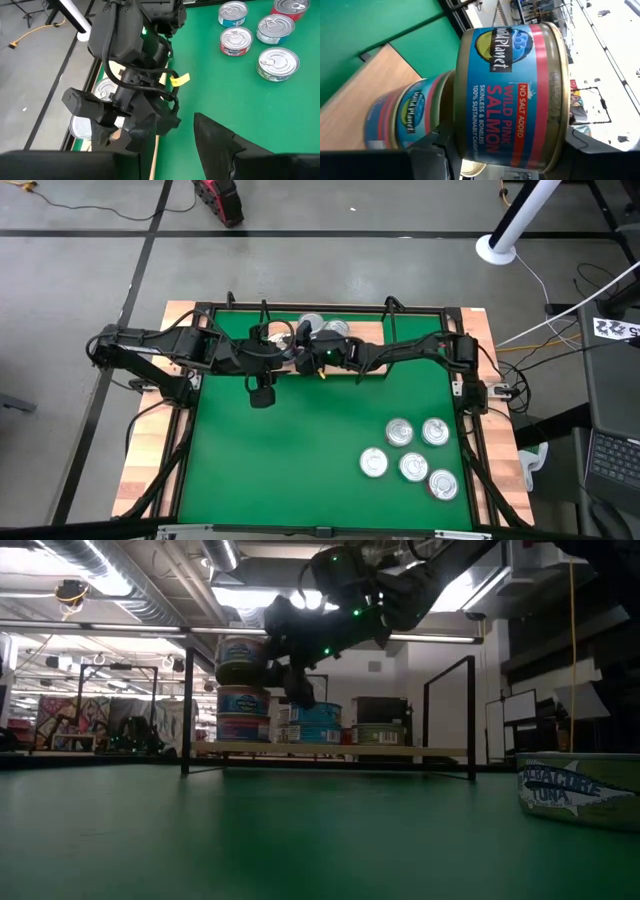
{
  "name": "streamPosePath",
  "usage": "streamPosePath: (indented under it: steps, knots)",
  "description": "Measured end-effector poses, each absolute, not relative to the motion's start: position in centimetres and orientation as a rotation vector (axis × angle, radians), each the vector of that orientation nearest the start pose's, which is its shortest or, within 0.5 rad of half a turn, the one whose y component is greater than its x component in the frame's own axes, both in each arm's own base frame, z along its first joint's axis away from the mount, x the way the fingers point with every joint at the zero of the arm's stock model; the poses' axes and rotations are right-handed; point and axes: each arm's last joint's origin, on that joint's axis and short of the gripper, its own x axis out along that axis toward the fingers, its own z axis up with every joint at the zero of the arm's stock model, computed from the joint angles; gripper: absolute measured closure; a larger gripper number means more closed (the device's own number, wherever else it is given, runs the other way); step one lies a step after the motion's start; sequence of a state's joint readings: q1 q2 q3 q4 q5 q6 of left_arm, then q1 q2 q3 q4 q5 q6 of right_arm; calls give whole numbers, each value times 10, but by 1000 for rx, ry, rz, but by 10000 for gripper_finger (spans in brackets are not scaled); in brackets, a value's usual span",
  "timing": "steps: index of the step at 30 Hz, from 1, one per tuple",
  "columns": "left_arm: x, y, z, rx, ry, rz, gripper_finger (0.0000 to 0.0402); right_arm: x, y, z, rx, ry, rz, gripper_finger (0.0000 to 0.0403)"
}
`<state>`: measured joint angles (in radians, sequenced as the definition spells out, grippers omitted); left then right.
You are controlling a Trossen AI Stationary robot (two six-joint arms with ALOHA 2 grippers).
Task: Stack canned seafood by type on shelf
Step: Stack the blue pink tuna can on top of the other blue pink tuna cans on the shelf
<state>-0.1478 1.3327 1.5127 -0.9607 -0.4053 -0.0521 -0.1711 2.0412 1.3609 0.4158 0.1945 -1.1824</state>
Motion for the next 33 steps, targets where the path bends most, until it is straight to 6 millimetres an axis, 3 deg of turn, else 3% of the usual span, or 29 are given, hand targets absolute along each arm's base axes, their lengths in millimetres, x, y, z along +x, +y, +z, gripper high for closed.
streamPosePath:
  steps: [11, 17, 24, 33]
  knots:
    - [256, -27, 395, 165, 754, 264, 274, 454, -85, 204, -1166, 464, -181, 203]
    - [267, -24, 383, 227, 824, 285, 274, 454, -85, 204, -1161, 465, -180, 185]
    - [279, -5, 361, 322, 991, 397, 274, 454, -85, 204, -1159, 464, -181, 166]
    - [295, 22, 338, 297, 1117, 486, 274, 454, -85, 204, -1159, 463, -183, 153]
